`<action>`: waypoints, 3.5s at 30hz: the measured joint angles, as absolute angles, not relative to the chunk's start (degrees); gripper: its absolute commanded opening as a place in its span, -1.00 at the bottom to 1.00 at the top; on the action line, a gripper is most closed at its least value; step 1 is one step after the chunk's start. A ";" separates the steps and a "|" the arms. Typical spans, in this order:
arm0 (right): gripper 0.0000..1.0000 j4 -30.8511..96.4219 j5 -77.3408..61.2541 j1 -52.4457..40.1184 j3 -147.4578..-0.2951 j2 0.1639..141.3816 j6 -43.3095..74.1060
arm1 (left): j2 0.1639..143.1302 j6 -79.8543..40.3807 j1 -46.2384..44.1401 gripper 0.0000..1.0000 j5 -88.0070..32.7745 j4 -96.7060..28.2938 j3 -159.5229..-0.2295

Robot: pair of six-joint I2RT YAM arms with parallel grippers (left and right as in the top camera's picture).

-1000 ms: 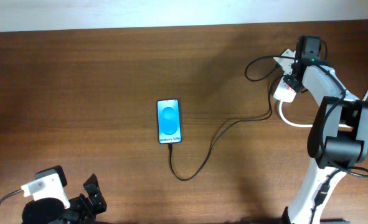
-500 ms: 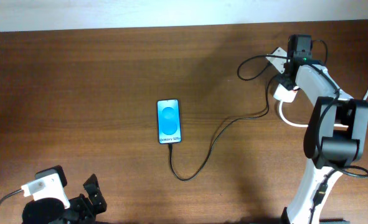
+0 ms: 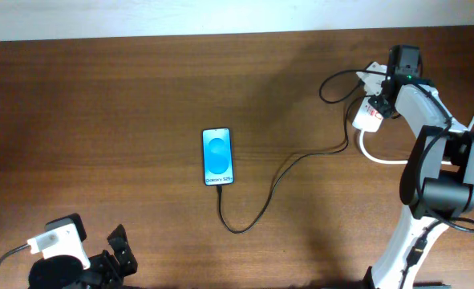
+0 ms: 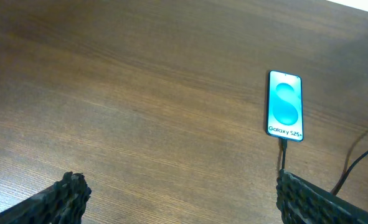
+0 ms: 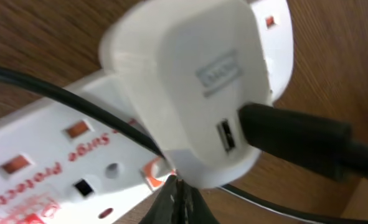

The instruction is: Plug charger to phone and switch on socket

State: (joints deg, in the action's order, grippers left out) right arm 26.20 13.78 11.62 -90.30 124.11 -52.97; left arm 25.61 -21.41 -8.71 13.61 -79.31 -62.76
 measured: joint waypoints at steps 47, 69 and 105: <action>-0.91 24.62 17.56 9.69 -89.23 125.01 -54.76 | 25.61 -21.41 -8.71 0.98 13.61 -79.31 -62.76; -0.92 23.07 25.96 7.05 -89.25 126.63 -56.36 | 25.61 -21.41 -8.71 0.99 13.61 -79.33 -62.76; -0.92 44.71 9.06 -2.70 -92.01 88.29 -14.31 | 25.61 -21.41 -8.71 0.99 13.61 -79.35 -62.76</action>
